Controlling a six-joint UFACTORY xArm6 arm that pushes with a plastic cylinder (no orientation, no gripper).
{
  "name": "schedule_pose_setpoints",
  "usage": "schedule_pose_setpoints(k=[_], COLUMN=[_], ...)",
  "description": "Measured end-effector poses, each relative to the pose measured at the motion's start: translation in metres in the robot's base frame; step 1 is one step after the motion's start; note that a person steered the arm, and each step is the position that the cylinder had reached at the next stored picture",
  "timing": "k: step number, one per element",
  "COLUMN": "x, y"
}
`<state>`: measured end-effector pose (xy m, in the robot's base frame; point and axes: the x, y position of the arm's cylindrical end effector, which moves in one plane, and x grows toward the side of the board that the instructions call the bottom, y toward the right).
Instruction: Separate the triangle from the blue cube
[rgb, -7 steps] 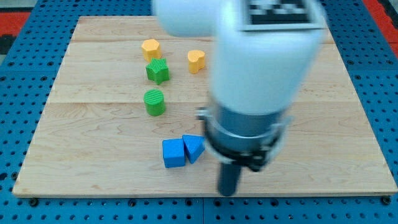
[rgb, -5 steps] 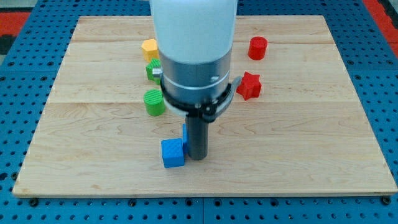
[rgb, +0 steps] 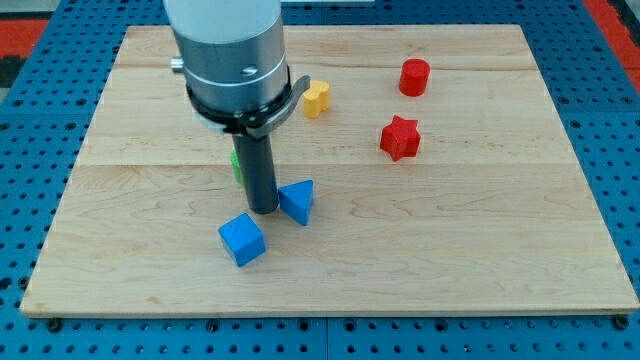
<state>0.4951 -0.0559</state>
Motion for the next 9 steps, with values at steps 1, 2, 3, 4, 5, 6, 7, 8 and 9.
schedule_pose_setpoints(k=[1,2,3,4,5,6,7,8,9], x=[-0.026,-0.008,0.012,0.018,0.06,0.068,0.082,0.081,0.039], y=[0.038,0.046,0.055,0.099,0.124,0.126,0.133,0.152,0.18])
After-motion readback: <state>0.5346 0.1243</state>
